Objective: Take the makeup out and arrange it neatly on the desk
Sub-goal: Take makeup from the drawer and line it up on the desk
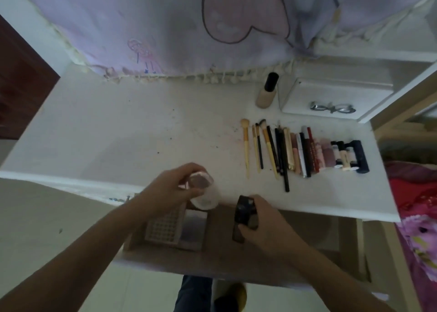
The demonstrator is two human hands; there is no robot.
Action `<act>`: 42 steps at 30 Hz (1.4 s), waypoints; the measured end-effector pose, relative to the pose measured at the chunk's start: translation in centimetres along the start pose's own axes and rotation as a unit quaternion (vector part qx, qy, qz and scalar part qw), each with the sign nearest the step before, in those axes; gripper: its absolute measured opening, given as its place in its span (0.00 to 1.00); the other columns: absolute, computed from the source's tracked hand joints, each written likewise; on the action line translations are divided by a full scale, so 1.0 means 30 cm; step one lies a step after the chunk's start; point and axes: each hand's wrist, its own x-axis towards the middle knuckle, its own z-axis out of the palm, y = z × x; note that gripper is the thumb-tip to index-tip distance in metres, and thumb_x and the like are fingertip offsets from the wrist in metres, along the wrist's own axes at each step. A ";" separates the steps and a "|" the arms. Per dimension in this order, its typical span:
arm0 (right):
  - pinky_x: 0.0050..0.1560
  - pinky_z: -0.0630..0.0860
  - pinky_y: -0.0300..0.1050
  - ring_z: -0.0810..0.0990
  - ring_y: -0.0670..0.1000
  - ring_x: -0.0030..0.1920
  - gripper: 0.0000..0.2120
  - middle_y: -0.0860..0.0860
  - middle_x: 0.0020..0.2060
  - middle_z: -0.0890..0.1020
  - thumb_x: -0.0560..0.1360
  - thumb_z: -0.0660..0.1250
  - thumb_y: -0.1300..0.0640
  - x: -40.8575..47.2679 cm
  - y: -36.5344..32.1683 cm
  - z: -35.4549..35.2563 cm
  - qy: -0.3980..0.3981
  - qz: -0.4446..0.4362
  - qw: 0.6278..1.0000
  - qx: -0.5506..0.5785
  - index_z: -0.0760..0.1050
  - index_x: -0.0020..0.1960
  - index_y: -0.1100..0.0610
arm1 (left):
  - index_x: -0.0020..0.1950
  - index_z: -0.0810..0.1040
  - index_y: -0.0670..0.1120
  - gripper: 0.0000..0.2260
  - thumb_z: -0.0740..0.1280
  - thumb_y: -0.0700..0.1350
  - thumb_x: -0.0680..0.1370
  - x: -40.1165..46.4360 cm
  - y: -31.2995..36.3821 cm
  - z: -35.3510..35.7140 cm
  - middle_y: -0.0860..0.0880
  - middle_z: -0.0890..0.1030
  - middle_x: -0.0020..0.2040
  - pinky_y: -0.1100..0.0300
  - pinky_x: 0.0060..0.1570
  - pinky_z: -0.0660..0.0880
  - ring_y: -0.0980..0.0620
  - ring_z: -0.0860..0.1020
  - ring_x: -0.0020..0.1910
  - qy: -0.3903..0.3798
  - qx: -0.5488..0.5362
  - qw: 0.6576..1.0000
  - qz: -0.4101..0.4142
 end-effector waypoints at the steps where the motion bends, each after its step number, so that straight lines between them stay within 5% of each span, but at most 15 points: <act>1: 0.53 0.69 0.31 0.72 0.43 0.59 0.22 0.41 0.55 0.72 0.74 0.69 0.53 0.026 -0.040 -0.059 0.034 -0.011 0.999 0.008 0.63 0.64 0.46 | 0.55 0.73 0.54 0.13 0.70 0.42 0.74 0.053 0.023 -0.051 0.60 0.78 0.47 0.72 0.45 0.74 0.63 0.77 0.46 0.027 -0.001 0.999 0.017; 4: 0.44 0.69 0.24 0.70 0.40 0.54 0.22 0.41 0.51 0.72 0.74 0.69 0.58 0.170 -0.161 -0.240 0.168 -0.030 0.985 0.035 0.66 0.64 0.52 | 0.57 0.75 0.49 0.13 0.70 0.42 0.74 0.253 0.071 -0.150 0.52 0.79 0.49 0.62 0.45 0.72 0.52 0.77 0.47 0.110 0.010 0.992 0.054; 11: 0.39 0.73 0.43 0.74 0.49 0.40 0.15 0.58 0.42 0.74 0.75 0.63 0.63 0.593 -0.235 -0.357 0.351 -0.041 0.932 0.080 0.67 0.60 0.65 | 0.59 0.74 0.45 0.12 0.67 0.42 0.75 0.680 0.129 -0.165 0.52 0.76 0.45 0.67 0.40 0.63 0.54 0.73 0.44 0.186 0.012 0.980 0.075; 15: 0.42 0.66 0.38 0.74 0.53 0.48 0.16 0.58 0.56 0.73 0.75 0.63 0.62 0.731 -0.182 -0.333 0.380 0.007 0.925 0.023 0.66 0.62 0.64 | 0.59 0.74 0.43 0.12 0.66 0.42 0.76 0.824 0.128 -0.142 0.46 0.79 0.47 0.62 0.41 0.67 0.49 0.75 0.45 0.175 0.017 0.981 0.082; 21: 0.45 0.69 0.40 0.75 0.57 0.54 0.27 0.60 0.61 0.73 0.75 0.65 0.59 0.768 -0.147 -0.312 0.403 0.021 0.914 0.048 0.60 0.70 0.67 | 0.58 0.74 0.42 0.13 0.64 0.46 0.76 0.901 0.109 -0.100 0.42 0.79 0.52 0.55 0.47 0.71 0.43 0.77 0.51 0.117 0.044 0.989 0.085; 26: 0.52 0.70 0.32 0.72 0.46 0.54 0.18 0.56 0.59 0.73 0.77 0.63 0.61 0.628 -0.176 -0.320 0.436 -0.019 0.899 0.028 0.69 0.66 0.62 | 0.72 0.63 0.47 0.25 0.66 0.43 0.77 0.814 0.050 -0.099 0.44 0.73 0.65 0.58 0.58 0.69 0.48 0.73 0.61 0.106 0.031 0.992 0.053; 28: 0.50 0.69 0.25 0.70 0.38 0.48 0.13 0.53 0.53 0.75 0.77 0.62 0.64 0.498 -0.168 -0.295 0.469 -0.083 0.879 0.009 0.73 0.60 0.63 | 0.69 0.67 0.46 0.19 0.63 0.41 0.78 0.687 0.007 -0.102 0.46 0.76 0.60 0.60 0.58 0.72 0.52 0.75 0.56 0.159 0.027 0.986 0.050; 30: 0.46 0.70 0.26 0.72 0.39 0.44 0.08 0.49 0.46 0.76 0.77 0.60 0.62 0.351 -0.116 -0.203 0.413 -0.176 0.893 -0.028 0.76 0.53 0.63 | 0.59 0.75 0.43 0.11 0.60 0.37 0.78 0.487 -0.029 -0.068 0.49 0.78 0.49 0.70 0.49 0.73 0.59 0.76 0.46 0.210 -0.002 0.974 0.089; 32: 0.41 0.72 0.30 0.75 0.43 0.40 0.08 0.49 0.42 0.77 0.76 0.59 0.59 0.203 -0.036 -0.049 0.267 -0.233 0.933 -0.061 0.75 0.50 0.59 | 0.48 0.77 0.42 0.08 0.59 0.36 0.76 0.251 -0.071 0.016 0.51 0.77 0.41 0.74 0.42 0.70 0.63 0.74 0.39 0.210 -0.015 0.966 0.150; 34: 0.41 0.74 0.35 0.79 0.47 0.41 0.10 0.51 0.45 0.81 0.75 0.59 0.56 0.109 0.086 0.109 0.137 -0.228 0.952 -0.150 0.76 0.51 0.55 | 0.43 0.77 0.43 0.09 0.57 0.41 0.73 0.052 -0.131 0.139 0.49 0.77 0.39 0.69 0.38 0.70 0.59 0.73 0.37 0.131 0.002 0.978 0.162; 36: 0.54 0.76 0.44 0.80 0.55 0.55 0.17 0.55 0.58 0.79 0.77 0.58 0.55 0.101 0.201 0.219 0.042 -0.155 0.965 -0.208 0.75 0.63 0.56 | 0.50 0.79 0.45 0.15 0.55 0.46 0.73 -0.052 -0.208 0.263 0.47 0.80 0.48 0.62 0.45 0.72 0.56 0.75 0.46 0.004 0.066 0.994 0.086; 39: 0.64 0.71 0.54 0.75 0.60 0.64 0.29 0.58 0.65 0.75 0.71 0.67 0.66 0.193 0.293 0.292 0.080 -0.109 0.959 -0.248 0.66 0.71 0.59 | 0.70 0.69 0.47 0.22 0.52 0.49 0.77 -0.052 -0.326 0.388 0.47 0.70 0.69 0.55 0.57 0.73 0.48 0.72 0.64 -0.054 0.191 0.980 -0.015; 42: 0.70 0.63 0.39 0.70 0.49 0.64 0.20 0.49 0.64 0.73 0.77 0.64 0.61 0.301 0.277 0.318 0.172 -0.046 0.981 -0.078 0.69 0.67 0.50 | 0.75 0.59 0.45 0.23 0.56 0.45 0.80 0.023 -0.402 0.447 0.44 0.59 0.75 0.51 0.69 0.61 0.44 0.60 0.73 -0.032 0.296 0.953 -0.063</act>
